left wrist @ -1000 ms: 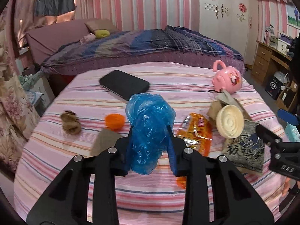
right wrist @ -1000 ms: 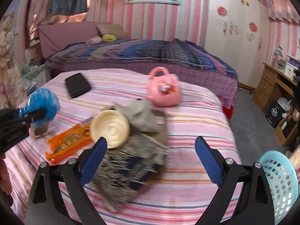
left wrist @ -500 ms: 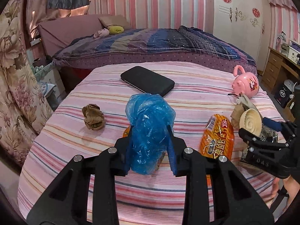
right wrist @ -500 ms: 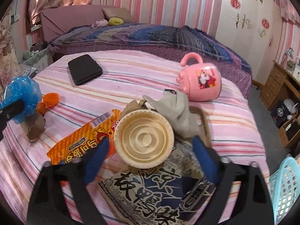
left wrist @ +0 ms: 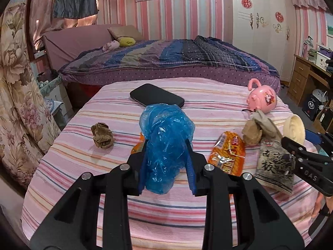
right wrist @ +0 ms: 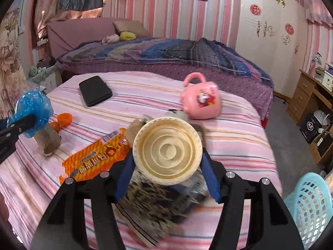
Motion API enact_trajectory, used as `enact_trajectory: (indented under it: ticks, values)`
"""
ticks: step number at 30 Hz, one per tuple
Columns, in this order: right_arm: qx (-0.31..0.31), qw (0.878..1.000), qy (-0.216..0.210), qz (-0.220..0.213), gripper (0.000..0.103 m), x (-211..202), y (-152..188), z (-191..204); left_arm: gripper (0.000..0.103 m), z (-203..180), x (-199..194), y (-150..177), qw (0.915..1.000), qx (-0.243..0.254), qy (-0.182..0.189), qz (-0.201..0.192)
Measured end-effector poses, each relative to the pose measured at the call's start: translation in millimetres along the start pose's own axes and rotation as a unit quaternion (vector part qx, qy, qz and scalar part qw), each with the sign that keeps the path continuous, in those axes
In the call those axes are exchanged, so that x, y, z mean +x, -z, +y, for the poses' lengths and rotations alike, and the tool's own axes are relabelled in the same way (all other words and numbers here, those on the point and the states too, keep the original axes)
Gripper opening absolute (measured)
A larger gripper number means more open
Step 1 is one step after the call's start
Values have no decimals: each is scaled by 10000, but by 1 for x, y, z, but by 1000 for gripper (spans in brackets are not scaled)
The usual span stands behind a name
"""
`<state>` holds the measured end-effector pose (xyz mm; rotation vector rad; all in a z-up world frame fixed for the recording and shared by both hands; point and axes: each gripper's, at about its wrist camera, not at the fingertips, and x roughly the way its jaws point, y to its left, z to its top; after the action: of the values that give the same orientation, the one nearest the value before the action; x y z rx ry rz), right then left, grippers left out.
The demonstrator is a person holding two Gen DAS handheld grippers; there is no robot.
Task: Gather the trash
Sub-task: 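Drop the cream lid into the basket with the right tool while the left tool drops the blue bag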
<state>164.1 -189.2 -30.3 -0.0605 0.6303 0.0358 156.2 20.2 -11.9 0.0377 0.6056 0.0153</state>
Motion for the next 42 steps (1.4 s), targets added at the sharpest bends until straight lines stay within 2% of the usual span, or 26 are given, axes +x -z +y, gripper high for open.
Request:
enact_trajectory:
  ticks: [7, 12, 20, 25, 28, 34, 37, 42]
  values:
    - [87, 9993, 269, -242, 61, -38, 11, -41, 30, -22, -14, 2, 9997, 113, 177, -123]
    - [263, 9981, 498, -246, 61, -56, 23, -76, 30, -42, -18, 5, 9990, 257, 323, -149]
    - [604, 9939, 868, -317, 61, -76, 39, -143, 30, -86, -16, 18, 9974, 512, 496, -51]
    - [899, 9884, 1195, -280, 61, -86, 53, -196, 30, -118, -22, 15, 9960, 379, 808, -62]
    - [1041, 9836, 1454, -246, 61, -94, 63, -227, 30, -149, -31, 13, 9944, 487, 911, -226]
    - [1178, 9750, 1880, -84, 61, -105, 84, -276, 30, -227, -46, 13, 9854, 507, 1605, -239]
    - [1264, 9722, 1969, -29, 61, -110, 94, -293, 30, -277, -54, 19, 9786, 800, 1885, -227]
    - [1432, 9694, 1991, 32, 61, -115, 109, -320, 30, -335, -63, 31, 9680, 1116, 2239, -168]
